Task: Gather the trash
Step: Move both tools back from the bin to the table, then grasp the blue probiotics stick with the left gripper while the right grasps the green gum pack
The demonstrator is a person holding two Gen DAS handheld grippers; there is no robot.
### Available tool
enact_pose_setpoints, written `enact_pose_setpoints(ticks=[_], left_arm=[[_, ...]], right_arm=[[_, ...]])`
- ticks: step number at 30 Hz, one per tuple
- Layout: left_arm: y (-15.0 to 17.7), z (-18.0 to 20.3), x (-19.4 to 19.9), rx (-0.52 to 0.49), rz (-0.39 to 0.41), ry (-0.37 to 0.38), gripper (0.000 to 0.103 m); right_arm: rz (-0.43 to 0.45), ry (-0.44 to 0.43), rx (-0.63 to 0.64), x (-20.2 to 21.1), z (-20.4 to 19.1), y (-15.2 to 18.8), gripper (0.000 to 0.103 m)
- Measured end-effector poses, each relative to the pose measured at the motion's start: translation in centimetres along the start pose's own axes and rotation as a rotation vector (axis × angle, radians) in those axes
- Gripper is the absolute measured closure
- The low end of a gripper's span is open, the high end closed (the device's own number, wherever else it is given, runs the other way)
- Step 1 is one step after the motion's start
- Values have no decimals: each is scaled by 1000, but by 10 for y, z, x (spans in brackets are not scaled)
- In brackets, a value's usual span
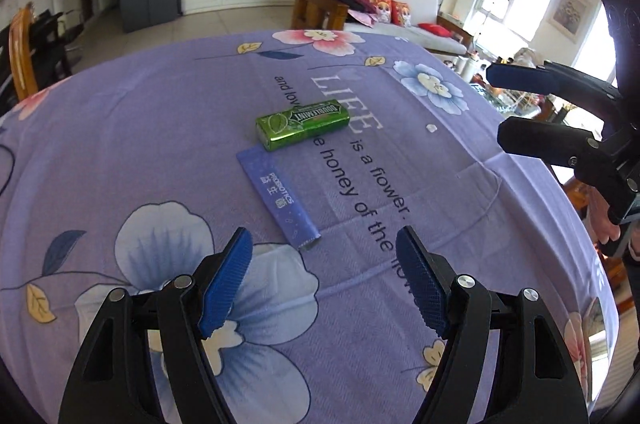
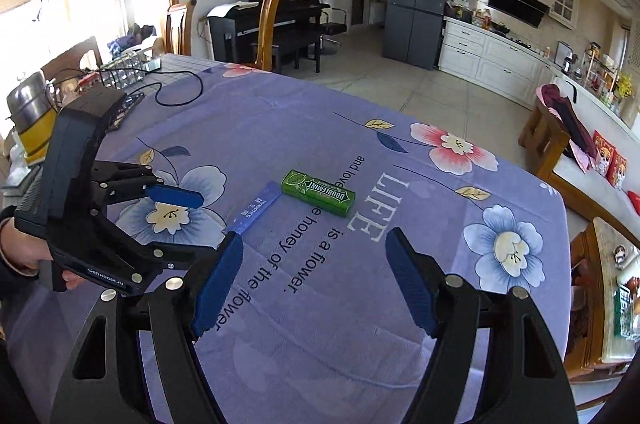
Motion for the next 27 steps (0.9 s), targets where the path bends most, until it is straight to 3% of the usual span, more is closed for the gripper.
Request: enact_pose_setpoints(ticks=[9, 17, 27], left_arm=[[-5, -17, -32, 68, -30, -31, 29], [-9, -22, -39, 47, -10, -54, 30], [-11, -28, -38, 1, 1, -78, 45]], right_arm=[[-50, -85, 111, -64, 10, -17, 30], [-93, -132, 187, -104, 0, -21, 29], [-99, -157, 224, -134, -7, -27, 29]])
Point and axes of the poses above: each gripper's, at about its wrist camera, not at the fingertips, and x roughly against the way its jaws point, z to its right, y to its underside, the point moved 5 cm from there along -x, roughly the way its jaws point, and after that the axes turned 6 degrees about y, right-handed, at the moved point
